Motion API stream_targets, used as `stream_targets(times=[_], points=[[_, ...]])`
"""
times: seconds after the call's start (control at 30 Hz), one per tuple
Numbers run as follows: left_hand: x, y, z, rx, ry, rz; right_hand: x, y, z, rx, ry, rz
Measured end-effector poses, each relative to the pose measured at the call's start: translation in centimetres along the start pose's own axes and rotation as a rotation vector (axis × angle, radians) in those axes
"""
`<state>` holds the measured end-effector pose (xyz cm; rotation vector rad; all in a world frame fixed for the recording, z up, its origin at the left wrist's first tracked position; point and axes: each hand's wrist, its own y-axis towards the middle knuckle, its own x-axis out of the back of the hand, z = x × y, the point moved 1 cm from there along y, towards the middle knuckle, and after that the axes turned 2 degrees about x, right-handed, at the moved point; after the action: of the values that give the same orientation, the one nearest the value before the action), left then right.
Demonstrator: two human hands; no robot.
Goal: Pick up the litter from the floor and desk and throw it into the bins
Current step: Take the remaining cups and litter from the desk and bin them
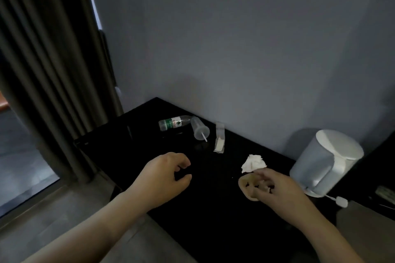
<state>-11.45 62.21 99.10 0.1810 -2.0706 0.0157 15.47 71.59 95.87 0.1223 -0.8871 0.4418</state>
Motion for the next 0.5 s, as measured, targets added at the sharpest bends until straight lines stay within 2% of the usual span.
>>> stream_targets(times=[0.37,0.5], points=[[-1.3,9.9,3.8,-0.127,-0.02,0.286,-3.6,4.2,-2.5,-0.307,0.003,-0.06],[-2.3,14.6,4.1,-0.132,0.014,0.299,-5.2,8.4,-5.3,-0.409,-0.002,-0.048]])
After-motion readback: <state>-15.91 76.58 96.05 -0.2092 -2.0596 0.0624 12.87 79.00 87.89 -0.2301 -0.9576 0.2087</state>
